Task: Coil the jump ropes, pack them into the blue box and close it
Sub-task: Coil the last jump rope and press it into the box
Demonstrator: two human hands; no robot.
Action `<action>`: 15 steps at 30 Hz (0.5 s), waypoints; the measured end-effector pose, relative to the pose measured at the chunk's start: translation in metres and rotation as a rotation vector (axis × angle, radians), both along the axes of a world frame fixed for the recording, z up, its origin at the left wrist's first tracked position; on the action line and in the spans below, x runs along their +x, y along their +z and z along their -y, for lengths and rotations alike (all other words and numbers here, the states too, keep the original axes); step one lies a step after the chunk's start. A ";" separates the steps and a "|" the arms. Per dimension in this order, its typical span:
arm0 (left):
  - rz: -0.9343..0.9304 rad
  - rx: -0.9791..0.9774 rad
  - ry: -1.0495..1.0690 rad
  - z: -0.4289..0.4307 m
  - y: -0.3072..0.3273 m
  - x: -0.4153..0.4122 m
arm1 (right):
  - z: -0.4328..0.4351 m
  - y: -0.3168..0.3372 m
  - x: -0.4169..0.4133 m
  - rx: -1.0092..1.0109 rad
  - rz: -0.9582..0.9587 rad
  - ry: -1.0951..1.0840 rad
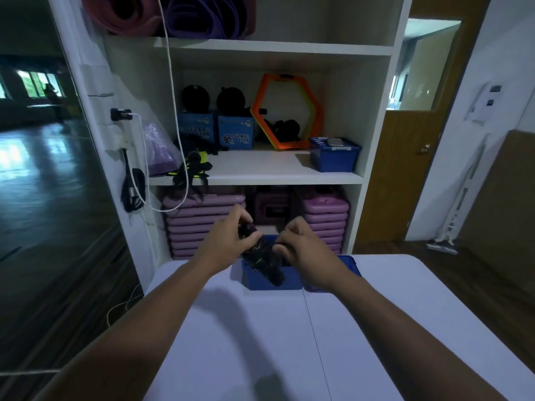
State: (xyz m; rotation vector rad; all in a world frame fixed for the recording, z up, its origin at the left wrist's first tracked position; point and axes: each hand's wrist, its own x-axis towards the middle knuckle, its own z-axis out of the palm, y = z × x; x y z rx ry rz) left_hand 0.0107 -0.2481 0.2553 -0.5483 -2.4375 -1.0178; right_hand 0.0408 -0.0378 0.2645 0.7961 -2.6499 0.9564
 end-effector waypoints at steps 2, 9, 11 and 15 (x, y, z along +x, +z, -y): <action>0.120 0.125 -0.162 0.000 0.011 0.005 | -0.007 0.006 -0.005 -0.075 0.039 0.106; 0.137 0.554 -0.050 -0.002 0.023 0.006 | 0.016 0.007 0.002 -0.642 0.427 0.198; 0.070 0.497 0.129 -0.006 0.018 0.006 | 0.024 0.001 0.000 -0.714 0.454 0.147; 0.168 0.261 0.167 -0.001 0.008 0.009 | 0.029 -0.008 -0.010 -0.704 0.410 -0.078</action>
